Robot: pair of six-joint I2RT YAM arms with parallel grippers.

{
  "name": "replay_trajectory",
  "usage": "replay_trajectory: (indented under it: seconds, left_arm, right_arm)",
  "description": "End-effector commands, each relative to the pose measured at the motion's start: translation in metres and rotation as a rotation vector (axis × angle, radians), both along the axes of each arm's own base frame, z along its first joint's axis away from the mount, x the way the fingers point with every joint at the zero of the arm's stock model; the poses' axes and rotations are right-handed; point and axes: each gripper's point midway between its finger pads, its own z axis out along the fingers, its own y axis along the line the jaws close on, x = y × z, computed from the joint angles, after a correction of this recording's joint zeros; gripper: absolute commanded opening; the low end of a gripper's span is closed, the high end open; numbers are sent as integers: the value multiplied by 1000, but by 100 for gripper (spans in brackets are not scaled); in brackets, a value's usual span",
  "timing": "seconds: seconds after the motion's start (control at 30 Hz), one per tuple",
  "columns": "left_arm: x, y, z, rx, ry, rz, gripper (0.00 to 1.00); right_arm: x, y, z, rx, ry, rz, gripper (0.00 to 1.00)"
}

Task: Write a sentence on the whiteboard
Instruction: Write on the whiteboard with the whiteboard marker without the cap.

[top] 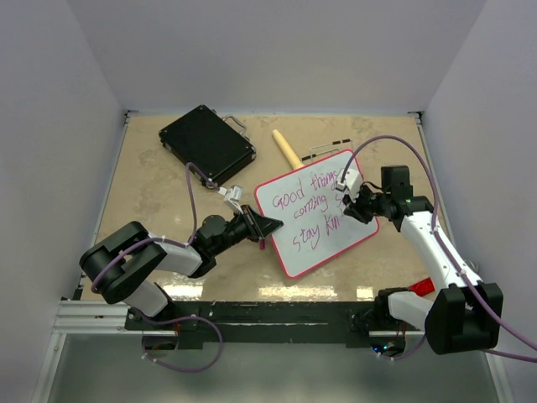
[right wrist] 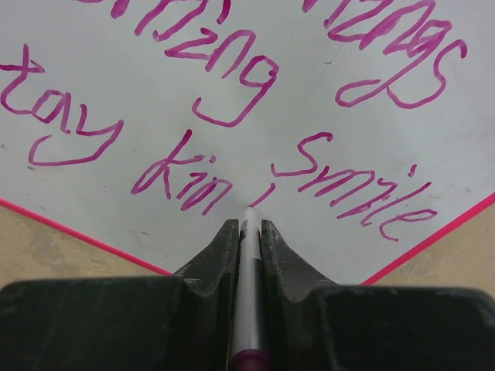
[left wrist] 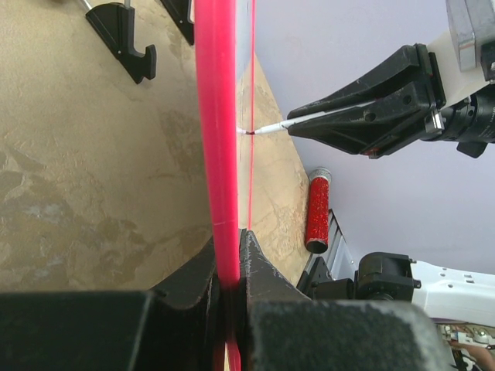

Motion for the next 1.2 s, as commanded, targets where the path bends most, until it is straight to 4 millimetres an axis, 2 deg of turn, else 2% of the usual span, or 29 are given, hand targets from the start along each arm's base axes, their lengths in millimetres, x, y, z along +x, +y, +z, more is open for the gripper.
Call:
replay_trajectory:
  seconds: [0.0,0.13,0.37,0.77,1.17]
  left_arm:
    - [-2,-5,26,-48,-122,-34,0]
    - [-2,-5,27,-51,-123,-35,0]
    - [-2,-4,27,-50,-122,-32,0]
    - [-2,-5,26,-50,-122,-35,0]
    - [0,-8,28,-53,-126,-41,0]
  right_arm:
    - [-10,2,-5,-4,40,42,0]
    - [-11,2,-7,-7,49,45,0]
    - [4,4,8,22,-10,8,0]
    - [17,5,21,43,-54,-23,0]
    - [5,13,15,68,-11,44,0]
